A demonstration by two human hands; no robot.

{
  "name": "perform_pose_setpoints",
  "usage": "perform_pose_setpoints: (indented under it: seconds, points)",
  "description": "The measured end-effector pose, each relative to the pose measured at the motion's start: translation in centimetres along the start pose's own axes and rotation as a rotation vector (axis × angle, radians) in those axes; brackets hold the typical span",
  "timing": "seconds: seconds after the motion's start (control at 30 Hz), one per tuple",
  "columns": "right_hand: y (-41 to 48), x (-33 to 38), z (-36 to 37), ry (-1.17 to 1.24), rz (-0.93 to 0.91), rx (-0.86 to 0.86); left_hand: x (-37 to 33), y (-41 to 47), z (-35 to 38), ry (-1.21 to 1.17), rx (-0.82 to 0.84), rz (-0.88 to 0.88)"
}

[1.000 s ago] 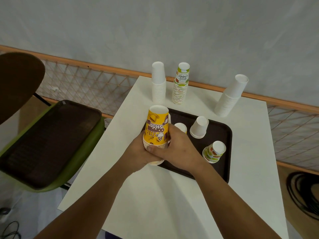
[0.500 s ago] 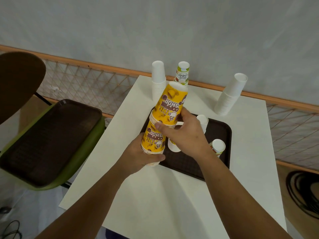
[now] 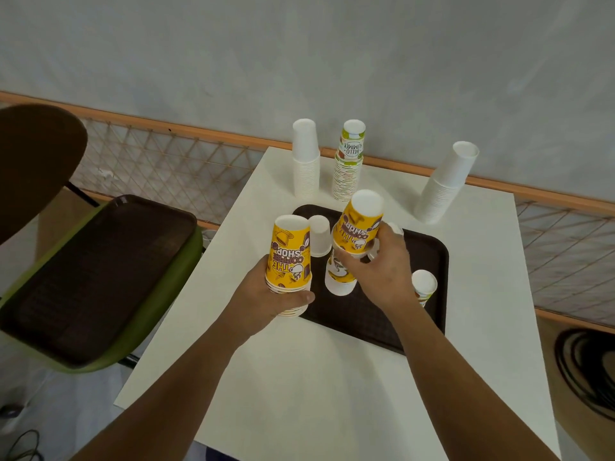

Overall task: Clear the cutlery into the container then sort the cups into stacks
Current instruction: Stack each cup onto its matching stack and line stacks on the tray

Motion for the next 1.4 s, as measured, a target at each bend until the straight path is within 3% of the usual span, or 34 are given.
perform_pose_setpoints:
  seconds: [0.5,0.77,0.83,0.93,1.0,1.03,1.13,1.2,1.4]
  points:
    - [-1.7,-6.9,4.2,-0.127,0.167,0.190,-1.4,0.5,0.2,-0.101,0.004,0.008]
    - [-1.7,-7.3,4.5,-0.194,0.219,0.243,-1.6,1.2,0.3,-0.103,-0.051,-0.017]
    - [-2.2,-6.0,3.6,-0.243,0.173,0.182,-1.5,1.2,0.3,-0.119,-0.041,0.000]
    - [-3.3,-2.2,1.4,-0.184,0.049,-0.135,-1.5,1.1,0.4,-0.142,-0.026,0.022]
    - [-3.7,0.6,0.2,-0.081,-0.082,-0.235,-1.5,1.1,0.6,-0.156,-0.017,0.027]
    - [-3.6,2.0,-0.3,-0.024,-0.107,-0.181,-1.6,1.0,0.8,-0.161,-0.008,0.036]
    - [-2.5,6.0,-0.7,0.145,-0.011,0.251,-1.8,0.8,1.2,-0.178,0.010,0.050]
    - [-1.7,7.2,-0.4,0.194,0.038,0.437,-2.1,0.6,1.3,-0.166,0.017,0.075]
    - [-0.7,7.2,0.6,0.109,0.085,0.535,-2.4,-0.6,1.0,-0.011,0.025,0.165]
Point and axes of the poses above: each hand's wrist, its own y-axis towards the middle knuckle, its own z-axis out of the palm, x = y × z, the point moved 1 cm from there along y, towards the middle knuckle, and after that the axes turned 4 degrees about -z, right-handed, at the moved point
